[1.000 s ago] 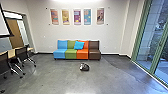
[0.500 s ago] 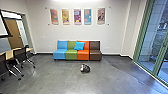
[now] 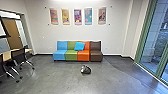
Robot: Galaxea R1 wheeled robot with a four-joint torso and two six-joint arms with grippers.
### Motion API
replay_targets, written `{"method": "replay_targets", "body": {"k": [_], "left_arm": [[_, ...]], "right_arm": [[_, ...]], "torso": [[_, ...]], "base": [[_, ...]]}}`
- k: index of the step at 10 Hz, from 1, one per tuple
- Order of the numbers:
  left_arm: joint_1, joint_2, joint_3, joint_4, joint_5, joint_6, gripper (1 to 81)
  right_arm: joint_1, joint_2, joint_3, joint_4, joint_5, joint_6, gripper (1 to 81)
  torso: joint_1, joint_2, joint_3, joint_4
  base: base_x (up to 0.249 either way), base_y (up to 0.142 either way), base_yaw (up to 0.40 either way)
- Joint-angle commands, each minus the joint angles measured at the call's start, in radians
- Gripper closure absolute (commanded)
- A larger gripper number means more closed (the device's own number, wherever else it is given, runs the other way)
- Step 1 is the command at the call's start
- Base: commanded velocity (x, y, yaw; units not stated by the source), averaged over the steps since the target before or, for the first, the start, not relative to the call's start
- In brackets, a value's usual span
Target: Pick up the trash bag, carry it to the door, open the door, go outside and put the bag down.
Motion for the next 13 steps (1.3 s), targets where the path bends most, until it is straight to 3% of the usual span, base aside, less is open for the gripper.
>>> {"method": "replay_targets", "body": {"k": [1,6,13], "left_arm": [[-0.052,-0.006,0.0,-0.005,0.059,0.002,1.0],[-0.051,-0.006,0.0,-0.005,0.061,0.002,1.0],[-0.052,-0.004,0.0,-0.006,0.061,0.002,1.0]], "right_arm": [[0.047,-0.008,0.003,-0.011,-0.052,-0.002,1.0],[0.051,-0.008,0.003,-0.011,-0.055,-0.002,1.0],[0.053,-0.007,0.002,-0.012,-0.056,-0.004,1.0]], "torso": [[0.0,0.0,0.0,0.0],[0.0,0.0,0.0,0.0],[0.0,0.0,0.0,0.0]], "base": [[0.162,0.064,0.0],[0.162,0.063,0.0],[0.156,0.0,0.0]]}}
